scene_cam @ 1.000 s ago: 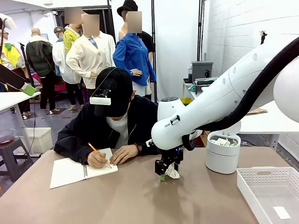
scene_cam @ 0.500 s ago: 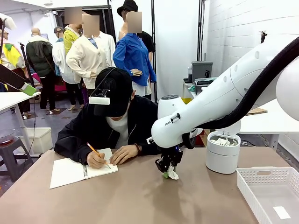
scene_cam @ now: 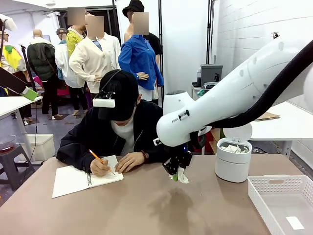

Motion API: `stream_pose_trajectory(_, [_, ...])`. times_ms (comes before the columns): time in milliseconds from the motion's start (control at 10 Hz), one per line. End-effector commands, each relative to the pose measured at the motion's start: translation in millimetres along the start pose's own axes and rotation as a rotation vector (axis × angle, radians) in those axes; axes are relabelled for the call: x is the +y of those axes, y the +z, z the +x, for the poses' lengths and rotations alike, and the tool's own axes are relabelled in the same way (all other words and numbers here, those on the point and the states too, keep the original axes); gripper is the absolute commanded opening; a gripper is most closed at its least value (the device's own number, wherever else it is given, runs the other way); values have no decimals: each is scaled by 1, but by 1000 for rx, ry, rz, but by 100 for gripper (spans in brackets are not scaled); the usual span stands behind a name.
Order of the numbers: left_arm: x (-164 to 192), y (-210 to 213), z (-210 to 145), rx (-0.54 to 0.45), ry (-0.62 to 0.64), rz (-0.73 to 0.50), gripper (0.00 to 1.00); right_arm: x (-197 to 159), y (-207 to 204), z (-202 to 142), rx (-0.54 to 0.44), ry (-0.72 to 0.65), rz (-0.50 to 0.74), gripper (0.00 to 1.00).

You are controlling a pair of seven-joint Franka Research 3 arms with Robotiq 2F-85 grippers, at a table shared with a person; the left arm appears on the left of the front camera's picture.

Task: Sort the paper based on its condition.
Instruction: If a person hands you a paper, place it in the Organizing basket , and if it's crumpled, put it in the Trash can.

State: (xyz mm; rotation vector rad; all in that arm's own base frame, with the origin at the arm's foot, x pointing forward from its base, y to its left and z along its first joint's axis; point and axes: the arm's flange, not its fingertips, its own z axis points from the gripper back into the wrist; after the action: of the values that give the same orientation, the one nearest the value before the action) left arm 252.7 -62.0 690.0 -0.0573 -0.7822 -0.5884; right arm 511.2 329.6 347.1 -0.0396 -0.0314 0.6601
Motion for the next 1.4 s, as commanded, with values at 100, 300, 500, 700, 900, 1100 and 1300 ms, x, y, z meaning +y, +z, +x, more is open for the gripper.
stream_pose_trajectory(100, [0, 0, 0, -1, 2, 0, 100, 20, 76, -22, -8, 9, -4, 33])
stream_pose_trajectory(300, [0, 0, 0, -1, 2, 0, 100, 29, 129, -35, -16, -3, 2, 33])
stream_pose_trajectory(500, [0, 0, 0, -1, 2, 0, 100, 24, 164, -41, -28, -42, -29, 33])
stream_pose_trajectory(700, [0, 0, 0, -1, 2, 0, 100, 6, 196, -44, -16, -69, -30, 33])
stream_pose_trajectory(900, [0, 0, 0, -1, 2, 0, 100, -18, 218, -46, -32, -113, -72, 33])
stream_pose_trajectory(1100, [0, 0, 0, -1, 2, 0, 100, -57, 224, -45, -15, -176, -69, 33])
stream_pose_trajectory(1300, [0, 0, 0, -1, 2, 0, 100, -101, 220, -41, 1, -228, -116, 33])
